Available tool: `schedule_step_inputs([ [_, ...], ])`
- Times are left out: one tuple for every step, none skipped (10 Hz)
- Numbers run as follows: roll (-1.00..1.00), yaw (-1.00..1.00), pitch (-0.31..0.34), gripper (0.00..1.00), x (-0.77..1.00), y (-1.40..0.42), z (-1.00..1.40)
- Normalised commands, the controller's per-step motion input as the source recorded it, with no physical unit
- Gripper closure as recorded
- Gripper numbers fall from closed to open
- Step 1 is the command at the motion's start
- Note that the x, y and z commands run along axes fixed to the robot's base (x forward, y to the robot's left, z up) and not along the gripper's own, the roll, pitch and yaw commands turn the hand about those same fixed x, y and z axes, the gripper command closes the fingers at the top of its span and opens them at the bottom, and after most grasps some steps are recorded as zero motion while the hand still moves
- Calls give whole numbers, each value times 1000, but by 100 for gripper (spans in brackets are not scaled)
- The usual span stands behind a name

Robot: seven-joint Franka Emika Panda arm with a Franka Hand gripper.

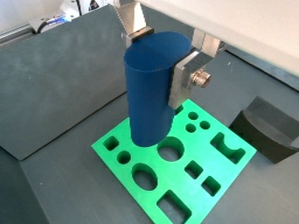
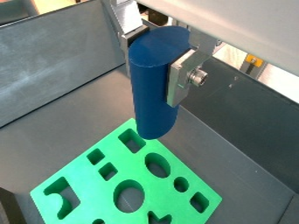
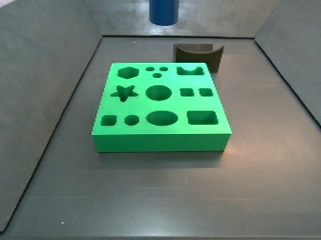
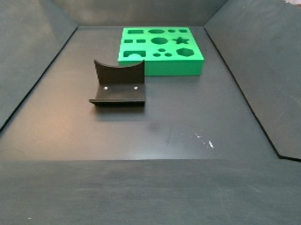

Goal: Insert the oval object.

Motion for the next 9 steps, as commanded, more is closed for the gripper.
schedule_step_inputs([
  [0, -931, 0, 100, -140, 0, -177],
  [0, -1000, 0, 100, 0, 0, -294],
  [0, -1000, 0, 100, 0, 0, -300],
  [0, -1000, 0, 100, 0, 0, -314],
  [0, -1000, 0, 100, 0, -23, -517],
  [0, -1000, -19, 100, 0, -83, -560],
  [50, -717, 0, 100, 377, -177, -749],
  [83, -629, 0, 100, 466, -203, -809],
  [83, -654, 0, 100, 434, -197, -809],
])
